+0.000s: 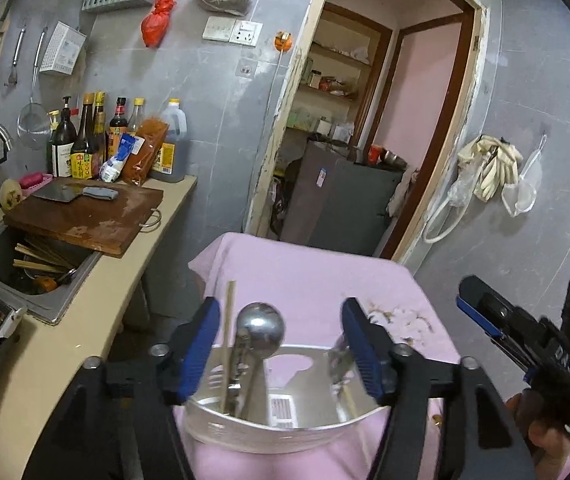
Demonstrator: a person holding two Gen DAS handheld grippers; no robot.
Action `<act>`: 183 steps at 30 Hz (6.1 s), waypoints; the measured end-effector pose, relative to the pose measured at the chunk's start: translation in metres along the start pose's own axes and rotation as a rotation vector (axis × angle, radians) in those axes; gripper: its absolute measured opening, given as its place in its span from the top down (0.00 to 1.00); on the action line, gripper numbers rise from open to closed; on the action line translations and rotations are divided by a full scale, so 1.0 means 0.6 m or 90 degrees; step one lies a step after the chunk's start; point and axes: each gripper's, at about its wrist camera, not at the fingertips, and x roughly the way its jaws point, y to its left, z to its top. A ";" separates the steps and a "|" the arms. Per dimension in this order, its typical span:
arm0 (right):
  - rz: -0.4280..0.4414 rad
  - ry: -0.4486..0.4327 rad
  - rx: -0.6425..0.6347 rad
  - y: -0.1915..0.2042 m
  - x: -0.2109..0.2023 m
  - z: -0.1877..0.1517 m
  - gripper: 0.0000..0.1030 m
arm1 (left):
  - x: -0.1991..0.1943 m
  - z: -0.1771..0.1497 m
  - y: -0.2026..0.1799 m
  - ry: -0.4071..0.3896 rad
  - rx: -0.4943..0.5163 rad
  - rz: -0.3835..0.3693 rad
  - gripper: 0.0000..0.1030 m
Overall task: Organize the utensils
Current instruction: 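Open the left gripper dropping the chopstick while the right gripper releases the fork into the holder, then move both grippers back down to the remaining spoons and chopsticks, then grasp a wooden chopstick with the left gripper while the right gripper grasps the silver spoon, then lift the chopstick and silver spoon and carry them over the white holder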
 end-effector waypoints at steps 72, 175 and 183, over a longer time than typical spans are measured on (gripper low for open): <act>-0.183 0.255 -0.095 -0.371 -0.114 -0.142 0.33 | 0.244 -0.291 -0.340 0.306 0.037 -0.018 0.48; -0.181 0.149 0.059 -0.186 -0.235 -0.032 0.99 | 0.011 -0.088 -0.216 0.184 0.007 -0.213 0.95; -0.162 0.101 0.003 -0.105 -0.231 0.016 0.99 | -0.020 -0.042 -0.172 0.138 -0.021 -0.208 0.95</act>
